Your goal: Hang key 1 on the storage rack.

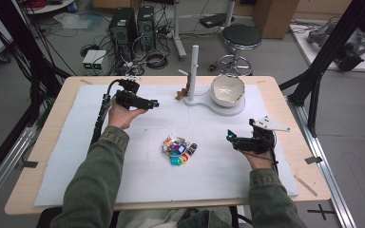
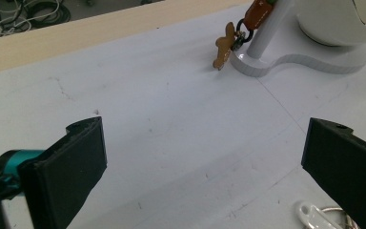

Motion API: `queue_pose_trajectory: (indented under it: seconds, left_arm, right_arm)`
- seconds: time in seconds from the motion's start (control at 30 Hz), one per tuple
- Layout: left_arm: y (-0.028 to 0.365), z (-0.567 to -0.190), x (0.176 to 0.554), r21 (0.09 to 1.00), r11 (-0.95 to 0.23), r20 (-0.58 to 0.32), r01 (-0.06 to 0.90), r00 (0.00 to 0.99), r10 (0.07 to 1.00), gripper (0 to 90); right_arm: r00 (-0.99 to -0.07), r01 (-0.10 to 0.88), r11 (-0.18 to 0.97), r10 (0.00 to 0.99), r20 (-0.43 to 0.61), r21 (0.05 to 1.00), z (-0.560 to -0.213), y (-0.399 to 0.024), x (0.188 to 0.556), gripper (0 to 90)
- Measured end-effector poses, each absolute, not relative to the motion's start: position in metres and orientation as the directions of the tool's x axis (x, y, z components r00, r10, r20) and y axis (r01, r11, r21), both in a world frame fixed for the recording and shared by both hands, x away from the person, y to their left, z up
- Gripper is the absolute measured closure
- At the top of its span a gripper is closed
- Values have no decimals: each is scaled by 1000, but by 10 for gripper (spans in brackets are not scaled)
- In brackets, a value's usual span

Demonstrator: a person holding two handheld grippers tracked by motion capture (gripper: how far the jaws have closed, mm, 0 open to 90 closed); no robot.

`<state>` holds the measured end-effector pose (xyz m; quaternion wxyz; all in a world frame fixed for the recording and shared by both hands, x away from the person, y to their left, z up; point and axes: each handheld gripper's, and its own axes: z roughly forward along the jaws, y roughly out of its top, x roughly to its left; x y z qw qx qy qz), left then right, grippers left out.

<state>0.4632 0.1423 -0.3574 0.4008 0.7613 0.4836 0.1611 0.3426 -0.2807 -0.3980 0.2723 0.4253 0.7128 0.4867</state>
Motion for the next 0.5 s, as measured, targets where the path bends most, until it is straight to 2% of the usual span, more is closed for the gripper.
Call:
queue_pose_trajectory:
  seconds: [0.5]
  left_arm:
    - [161,-362,441,771,-216,-115,599,465,878,17]
  right_arm:
    - [-490,345,164,871,29,924,-398,-281,343,6]
